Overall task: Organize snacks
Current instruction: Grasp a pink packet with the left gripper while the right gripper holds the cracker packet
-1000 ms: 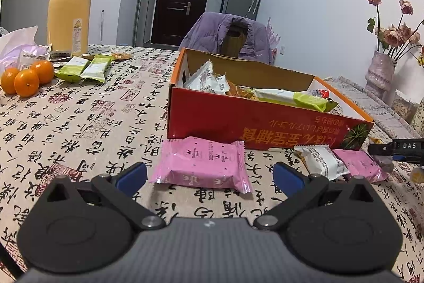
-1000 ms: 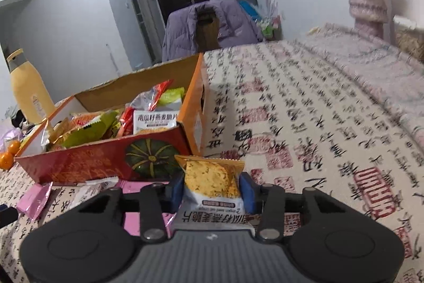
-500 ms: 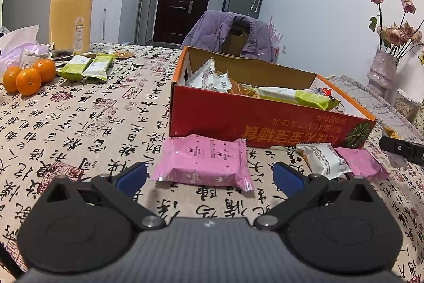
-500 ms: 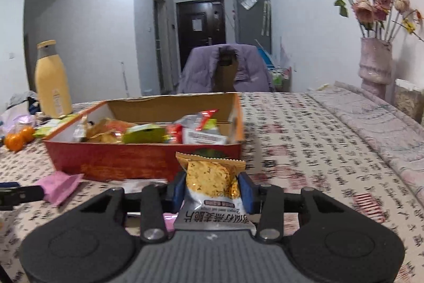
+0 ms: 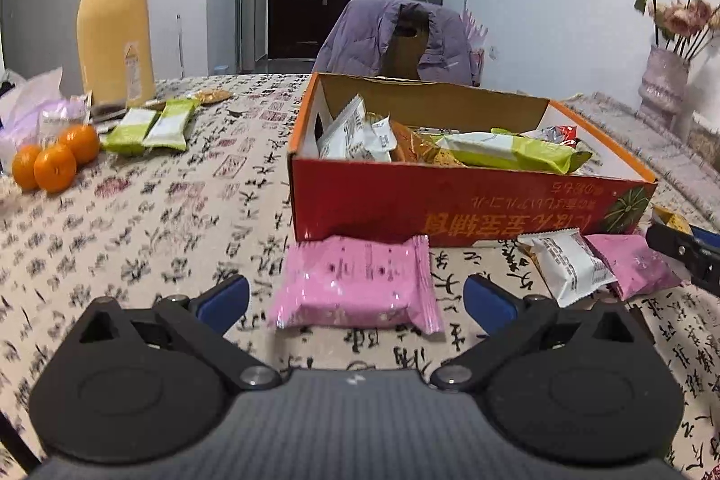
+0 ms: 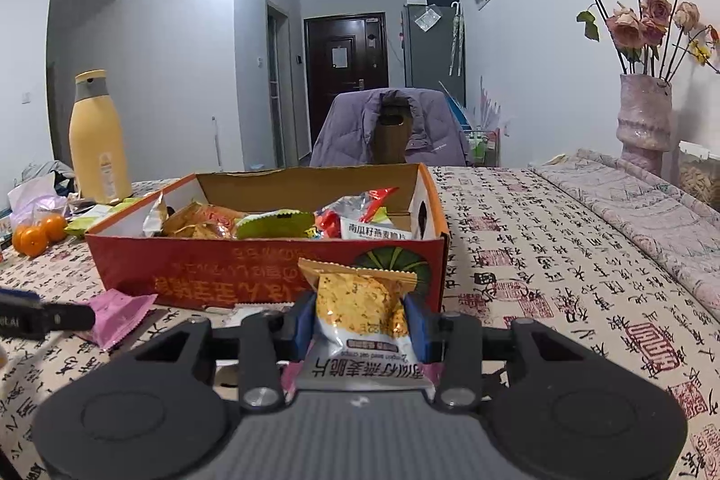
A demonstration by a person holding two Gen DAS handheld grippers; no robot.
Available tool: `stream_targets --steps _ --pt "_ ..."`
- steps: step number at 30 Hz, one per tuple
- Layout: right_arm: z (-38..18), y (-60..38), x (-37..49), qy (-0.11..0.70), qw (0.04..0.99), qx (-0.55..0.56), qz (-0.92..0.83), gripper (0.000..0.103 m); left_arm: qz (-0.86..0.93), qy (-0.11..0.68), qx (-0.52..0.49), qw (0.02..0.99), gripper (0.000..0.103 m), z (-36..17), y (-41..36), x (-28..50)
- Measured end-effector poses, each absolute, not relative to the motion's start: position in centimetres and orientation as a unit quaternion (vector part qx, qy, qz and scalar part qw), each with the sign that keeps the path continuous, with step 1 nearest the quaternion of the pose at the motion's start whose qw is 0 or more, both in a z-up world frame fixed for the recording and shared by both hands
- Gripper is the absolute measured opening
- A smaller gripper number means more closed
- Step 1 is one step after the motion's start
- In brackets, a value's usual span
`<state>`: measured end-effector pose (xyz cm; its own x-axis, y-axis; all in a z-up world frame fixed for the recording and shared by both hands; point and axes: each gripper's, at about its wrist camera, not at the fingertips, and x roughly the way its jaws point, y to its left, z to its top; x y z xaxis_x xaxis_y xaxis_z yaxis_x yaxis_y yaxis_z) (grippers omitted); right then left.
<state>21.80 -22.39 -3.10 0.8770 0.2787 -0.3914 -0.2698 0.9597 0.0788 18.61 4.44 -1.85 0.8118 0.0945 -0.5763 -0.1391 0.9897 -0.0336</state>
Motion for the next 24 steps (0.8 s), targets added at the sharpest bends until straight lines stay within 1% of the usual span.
stream_targets --steps 10,16,22,24 --pt "-3.1 -22.5 21.5 0.194 0.97 0.011 0.144 0.041 0.088 0.336 -0.019 0.937 0.103 -1.7 3.7 21.8" --pt "-3.0 -22.0 21.3 0.19 0.971 0.001 0.145 0.041 0.105 0.361 -0.015 0.926 0.103 -2.8 3.7 23.6" --pt "-3.0 -21.7 21.2 0.188 0.971 -0.009 0.147 0.042 0.112 0.387 -0.038 0.915 0.103 -4.2 4.4 24.7" --pt "-2.9 -21.5 21.2 0.186 0.971 -0.015 0.149 0.042 0.112 0.383 -0.035 0.916 0.103 -4.3 4.3 24.6"
